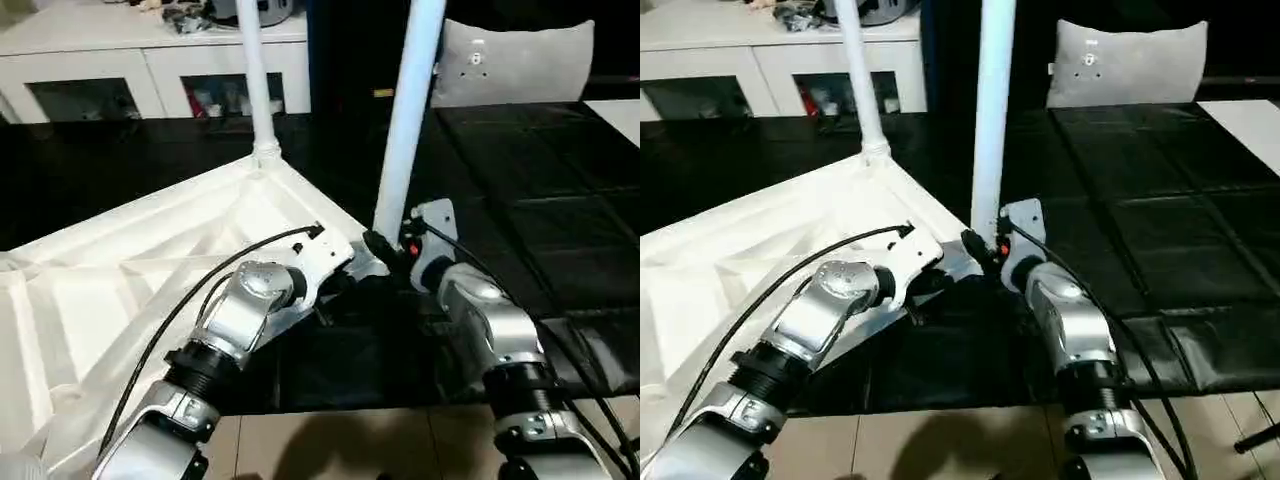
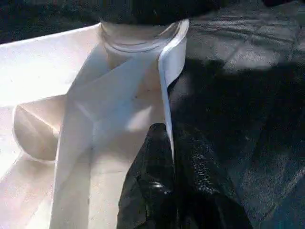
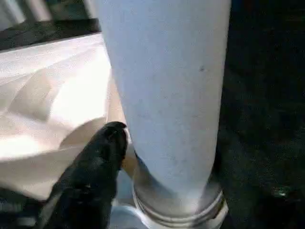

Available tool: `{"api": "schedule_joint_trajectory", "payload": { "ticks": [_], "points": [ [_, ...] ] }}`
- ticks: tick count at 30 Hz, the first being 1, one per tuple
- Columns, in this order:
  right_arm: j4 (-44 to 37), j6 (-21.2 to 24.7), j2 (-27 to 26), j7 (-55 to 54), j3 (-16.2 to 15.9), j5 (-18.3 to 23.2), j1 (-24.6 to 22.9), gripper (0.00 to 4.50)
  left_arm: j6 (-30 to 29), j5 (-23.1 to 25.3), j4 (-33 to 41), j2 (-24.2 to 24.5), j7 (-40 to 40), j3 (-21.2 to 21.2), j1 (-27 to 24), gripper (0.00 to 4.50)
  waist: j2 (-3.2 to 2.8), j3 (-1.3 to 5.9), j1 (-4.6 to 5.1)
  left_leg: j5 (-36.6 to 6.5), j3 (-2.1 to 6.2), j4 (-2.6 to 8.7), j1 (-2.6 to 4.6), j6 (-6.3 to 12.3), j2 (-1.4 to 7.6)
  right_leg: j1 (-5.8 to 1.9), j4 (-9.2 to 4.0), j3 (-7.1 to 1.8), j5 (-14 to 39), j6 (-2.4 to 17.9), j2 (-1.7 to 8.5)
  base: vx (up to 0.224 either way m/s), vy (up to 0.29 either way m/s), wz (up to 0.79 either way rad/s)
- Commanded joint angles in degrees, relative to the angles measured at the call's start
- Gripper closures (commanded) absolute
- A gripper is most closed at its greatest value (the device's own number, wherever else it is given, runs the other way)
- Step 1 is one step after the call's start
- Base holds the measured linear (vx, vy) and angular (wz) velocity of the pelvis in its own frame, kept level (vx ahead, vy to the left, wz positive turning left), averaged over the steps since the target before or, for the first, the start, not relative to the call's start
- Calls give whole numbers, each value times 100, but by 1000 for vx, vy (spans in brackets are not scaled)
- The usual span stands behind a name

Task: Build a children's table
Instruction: Rotate leg to tighten

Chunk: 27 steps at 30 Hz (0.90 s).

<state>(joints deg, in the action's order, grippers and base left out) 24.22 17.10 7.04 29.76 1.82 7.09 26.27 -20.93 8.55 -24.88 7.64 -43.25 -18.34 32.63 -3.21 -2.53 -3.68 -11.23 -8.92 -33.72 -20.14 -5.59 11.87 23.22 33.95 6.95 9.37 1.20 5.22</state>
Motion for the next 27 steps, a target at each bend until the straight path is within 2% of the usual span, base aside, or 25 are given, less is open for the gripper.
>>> {"api": "schedule_joint_trajectory", "payload": {
  "ticks": [1, 6, 7, 9, 10, 11, 13, 17, 18, 22, 23, 25, 26, 27],
  "points": [
    [-138, 64, 130, 581, -263, 150, -193, 116, 428, -44, 105, 113, -331, -129, 206, 450, 60, 369, -37, -981, -28, 363, -59, 453, 47, -366, -499, -271, 1865, 723, 293, 0, 0, 0],
    [-590, 135, 695, 1558, -374, 359, -394, 78, 810, -114, 68, 442, -864, -176, 142, 450, 59, 362, -124, -1003, -29, 364, -49, 492, 58, -368, -505, -278, 1927, 702, 299, 0, 0, 0],
    [-707, 145, 881, 1813, -398, 406, -436, 66, 916, -185, 93, 552, -1079, -205, 109, 450, 43, 371, -155, -980, -21, 365, -44, 493, 71, -367, -486, -283, 1886, 725, 309, 0, 0, 0],
    [-845, 158, 1136, 2178, -411, 510, -471, 45, 1051, -250, 137, 732, -1382, -280, 62, 450, 53, 373, -165, -952, -26, 365, -49, 513, 82, -364, -466, -293, 1727, 800, 302, 0, 0, 0],
    [-845, 158, 1136, 2178, -411, 510, -471, 45, 1051, -250, 137, 732, -1382, -280, 62, 450, 52, 373, -173, -975, -30, 361, -48, 512, 85, -364, -460, -291, 1713, 827, 307, 0, 0, 0],
    [-990, 177, 1386, 2540, -448, 598, -502, 45, 1204, -294, 152, 890, -1648, -335, 26, 450, 66, 370, -178, -983, -34, 360, -50, 516, 80, -366, -464, -287, 1731, 838, 302, 0, 0, 0],
    [-1047, 153, 1550, 2782, -505, 605, -516, 45, 1317, -300, 147, 996, -1823, -378, 12, 450, 52, 367, -202, -968, -30, 361, -52, 512, 84, -367, -467, -289, 1788, 830, 312, 0, 0, 0],
    [-1106, 32, 1927, 3456, -671, 642, -534, 45, 1677, -348, 103, 1238, -2318, -474, -13, 450, 61, 361, -260, -1001, -42, 359, -42, 502, 91, -351, -477, -294, 1950, 781, 312, 0, 0, 0],
    [-1115, -19, 2024, 3638, -735, 646, -531, 73, 1759, -388, 110, 1301, -2496, -506, -26, 450, 68, 362, -267, -1014, -41, 359, -39, 499, 91, -349, -482, -289, 1978, 779, 313, 0, 0, 0],
    [-1100, -100, 2270, 4139, -965, 629, -478, 87, 2019, -529, 156, 1467, -2997, -632, -39, 450, 61, 377, -305, -972, -34, 357, -40, 507, 114, -350, -449, -294, 1813, 865, 311, 0, 0, 0],
    [-1095, -100, 2279, 4164, -977, 634, -473, 115, 2045, -534, 154, 1473, -3021, -639, -37, 450, 64, 377, -307, -952, -38, 353, -40, 507, 114, -350, -442, -298, 1759, 885, 309, 0, 0, 0],
    [-1063, -168, 2328, 4353, -1067, 642, -444, 122, 2188, -576, 169, 1522, -3206, -706, -39, 450, 88, 374, -330, -957, -42, 354, -44, 509, 113, -355, -440, -299, 1793, 900, 320, 0, 0, 0],
    [-1052, -151, 2331, 4407, -1087, 656, -431, 140, 2238, -583, 181, 1543, -3276, -736, -40, 450, 82, 376, -340, -953, -42, 354, -39, 496, 117, -351, -437, -301, 1820, 896, 325, 0, 0, 0],
    [-1044, -125, 2335, 4453, -1101, 671, -421, 140, 2274, -584, 185, 1557, -3326, -754, -38, 450, 85, 374, -343, -957, -43, 352, -41, 497, 111, -352, -440, -299, 1838, 888, 321, 0, 0, 0]
  ]
}}
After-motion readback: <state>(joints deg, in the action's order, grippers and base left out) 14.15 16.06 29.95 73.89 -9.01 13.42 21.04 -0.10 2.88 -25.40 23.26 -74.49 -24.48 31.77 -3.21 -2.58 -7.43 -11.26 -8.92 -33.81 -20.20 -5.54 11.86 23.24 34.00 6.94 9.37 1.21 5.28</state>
